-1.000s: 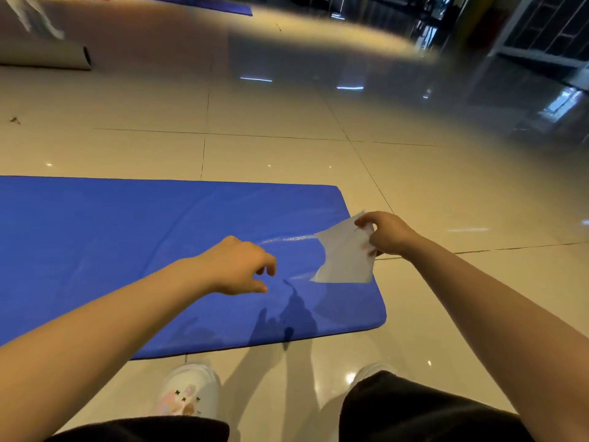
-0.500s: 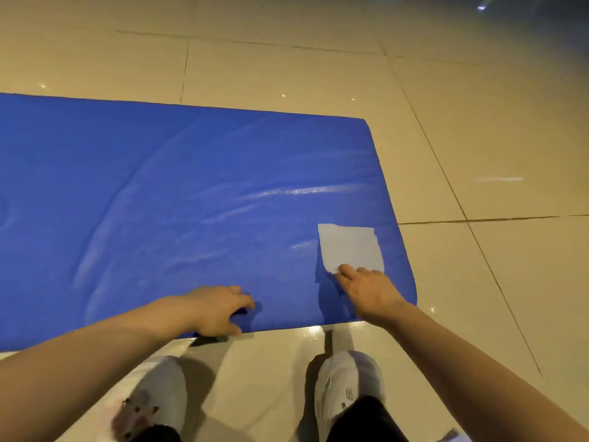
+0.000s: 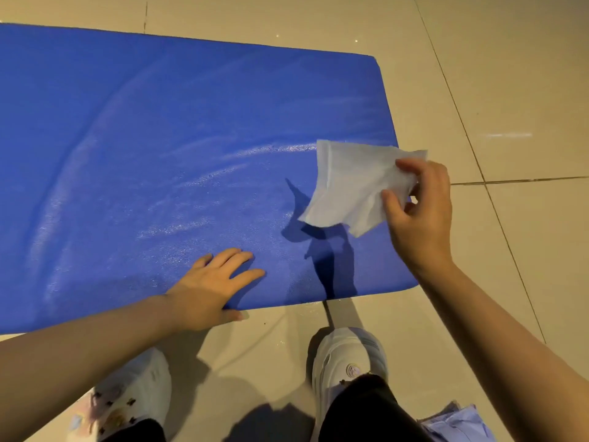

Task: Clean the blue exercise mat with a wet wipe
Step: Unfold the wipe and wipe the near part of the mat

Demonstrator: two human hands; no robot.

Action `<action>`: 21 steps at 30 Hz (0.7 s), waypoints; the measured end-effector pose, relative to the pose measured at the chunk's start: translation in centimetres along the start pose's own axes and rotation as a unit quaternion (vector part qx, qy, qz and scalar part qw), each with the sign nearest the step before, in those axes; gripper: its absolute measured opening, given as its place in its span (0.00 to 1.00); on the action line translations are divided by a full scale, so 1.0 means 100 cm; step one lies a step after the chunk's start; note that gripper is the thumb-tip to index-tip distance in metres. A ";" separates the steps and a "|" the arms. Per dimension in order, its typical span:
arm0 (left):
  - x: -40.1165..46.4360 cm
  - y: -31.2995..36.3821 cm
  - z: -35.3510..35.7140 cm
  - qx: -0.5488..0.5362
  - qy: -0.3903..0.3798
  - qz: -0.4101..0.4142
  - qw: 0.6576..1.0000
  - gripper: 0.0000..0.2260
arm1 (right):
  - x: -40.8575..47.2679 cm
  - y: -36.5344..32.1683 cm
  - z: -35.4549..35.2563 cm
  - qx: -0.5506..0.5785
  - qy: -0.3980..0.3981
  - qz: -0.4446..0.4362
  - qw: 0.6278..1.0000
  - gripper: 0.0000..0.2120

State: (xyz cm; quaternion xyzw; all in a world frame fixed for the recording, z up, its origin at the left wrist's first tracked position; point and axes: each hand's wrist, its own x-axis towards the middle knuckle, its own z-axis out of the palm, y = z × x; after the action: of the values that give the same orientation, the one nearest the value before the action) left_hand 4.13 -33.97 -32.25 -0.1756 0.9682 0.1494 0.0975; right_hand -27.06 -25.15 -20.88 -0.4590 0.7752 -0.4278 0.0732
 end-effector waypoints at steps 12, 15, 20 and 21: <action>0.003 0.005 0.014 0.070 0.018 0.019 0.997 0.46 | -0.097 0.089 -0.004 -0.114 -0.130 0.372 0.912 0.23; 0.000 0.005 0.012 0.050 0.071 0.024 0.996 0.39 | -0.096 0.081 -0.005 -0.191 -0.143 0.283 0.929 0.21; -0.008 0.004 -0.001 0.037 0.139 0.072 0.987 0.21 | -0.093 0.050 0.011 -0.219 -0.291 -0.059 0.929 0.27; -0.009 0.004 -0.007 0.041 0.143 0.085 0.985 0.17 | -0.094 0.046 0.017 -0.233 -0.328 -0.119 0.908 0.30</action>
State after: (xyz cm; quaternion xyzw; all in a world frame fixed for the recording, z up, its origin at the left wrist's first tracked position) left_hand 4.73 -33.57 -31.25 -0.1082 0.9888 0.0909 -0.0483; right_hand -23.85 -17.91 -27.97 -0.6666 0.7243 -0.0662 0.1630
